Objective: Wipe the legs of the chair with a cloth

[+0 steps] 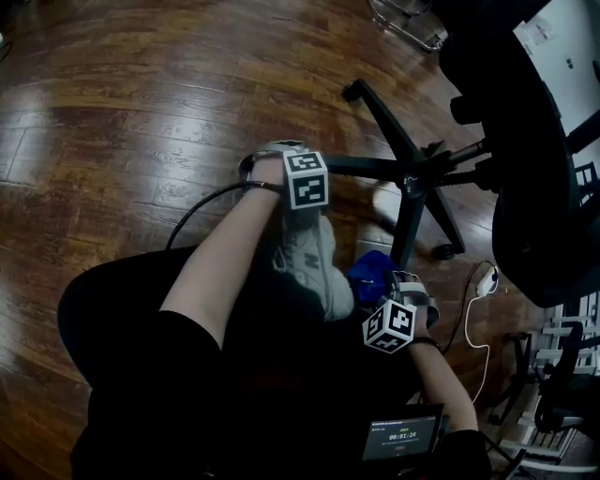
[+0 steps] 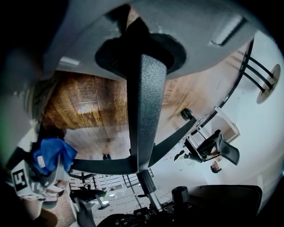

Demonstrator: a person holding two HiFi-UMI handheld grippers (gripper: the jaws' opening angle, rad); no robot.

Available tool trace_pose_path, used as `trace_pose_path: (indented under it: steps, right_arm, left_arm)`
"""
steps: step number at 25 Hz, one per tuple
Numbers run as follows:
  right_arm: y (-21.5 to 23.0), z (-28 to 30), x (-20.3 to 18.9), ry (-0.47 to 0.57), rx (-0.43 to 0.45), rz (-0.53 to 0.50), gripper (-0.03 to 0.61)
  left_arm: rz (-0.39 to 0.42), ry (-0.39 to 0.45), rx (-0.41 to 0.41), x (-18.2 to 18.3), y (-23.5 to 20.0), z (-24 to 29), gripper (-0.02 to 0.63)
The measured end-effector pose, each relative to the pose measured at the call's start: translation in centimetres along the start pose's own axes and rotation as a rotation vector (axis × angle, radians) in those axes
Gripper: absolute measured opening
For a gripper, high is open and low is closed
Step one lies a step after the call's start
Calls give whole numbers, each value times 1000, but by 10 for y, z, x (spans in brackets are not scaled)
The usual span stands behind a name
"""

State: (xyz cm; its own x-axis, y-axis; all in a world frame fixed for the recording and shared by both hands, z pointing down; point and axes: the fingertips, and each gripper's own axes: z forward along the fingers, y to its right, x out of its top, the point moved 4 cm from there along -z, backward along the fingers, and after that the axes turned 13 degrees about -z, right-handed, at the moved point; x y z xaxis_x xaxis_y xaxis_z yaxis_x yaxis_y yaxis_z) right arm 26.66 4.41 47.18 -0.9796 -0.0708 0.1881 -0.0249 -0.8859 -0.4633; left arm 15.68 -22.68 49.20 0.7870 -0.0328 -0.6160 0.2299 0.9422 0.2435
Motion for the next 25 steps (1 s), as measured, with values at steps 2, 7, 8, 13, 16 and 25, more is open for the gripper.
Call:
trace_pose_path:
  steps: [2,7,8,13,16,25]
  right_arm:
    - [1,2,-2,-3,22,11,87]
    - [31,13,-10,-16,21,55,89]
    - [41,16,-13,-21,1,57,87]
    - [106,37,-35,-43,-117,103,89]
    - [152,50,-51,-58,-166,153,89]
    - [184,55,-58,-77,-231,189,91]
  left_arm:
    - [-3,-1,0,0,0,0,77]
    - [1,1,2,2,0,1,77]
    - [3,0,3,2,-1,1,77]
    - [13,2,8,2,-1,1,77]
    - [17,2,13,3,-1,1,77]
    - [17,4,14,2,0,0,77]
